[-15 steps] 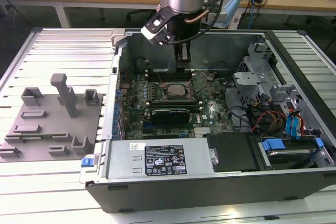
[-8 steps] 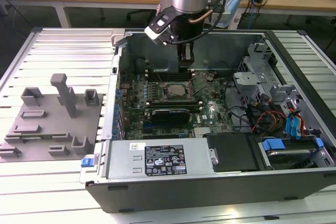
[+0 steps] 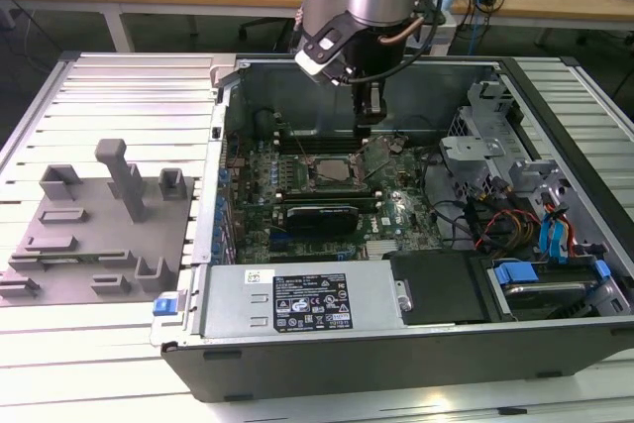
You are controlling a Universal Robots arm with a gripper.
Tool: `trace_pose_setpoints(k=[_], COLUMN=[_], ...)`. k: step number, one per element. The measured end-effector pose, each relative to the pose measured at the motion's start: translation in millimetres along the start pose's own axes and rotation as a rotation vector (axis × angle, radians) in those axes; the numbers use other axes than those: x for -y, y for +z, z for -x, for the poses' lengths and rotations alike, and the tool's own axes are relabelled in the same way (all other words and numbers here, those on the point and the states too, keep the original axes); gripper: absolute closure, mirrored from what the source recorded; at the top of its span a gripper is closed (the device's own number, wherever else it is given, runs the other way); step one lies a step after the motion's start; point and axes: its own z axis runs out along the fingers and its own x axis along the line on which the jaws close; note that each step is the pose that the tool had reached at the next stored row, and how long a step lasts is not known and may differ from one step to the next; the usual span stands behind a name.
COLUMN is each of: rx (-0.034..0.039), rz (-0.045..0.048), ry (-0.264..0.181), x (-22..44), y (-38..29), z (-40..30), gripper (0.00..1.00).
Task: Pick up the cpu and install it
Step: 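Close the cpu cover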
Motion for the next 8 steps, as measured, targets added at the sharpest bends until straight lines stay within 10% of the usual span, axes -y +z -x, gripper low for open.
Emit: trace_pose_setpoints(k=[8], rx=[-0.0003], rz=[0.0], ry=[0.0], x=[-17.7], y=[0.7], z=[0.0], gripper=[0.89])
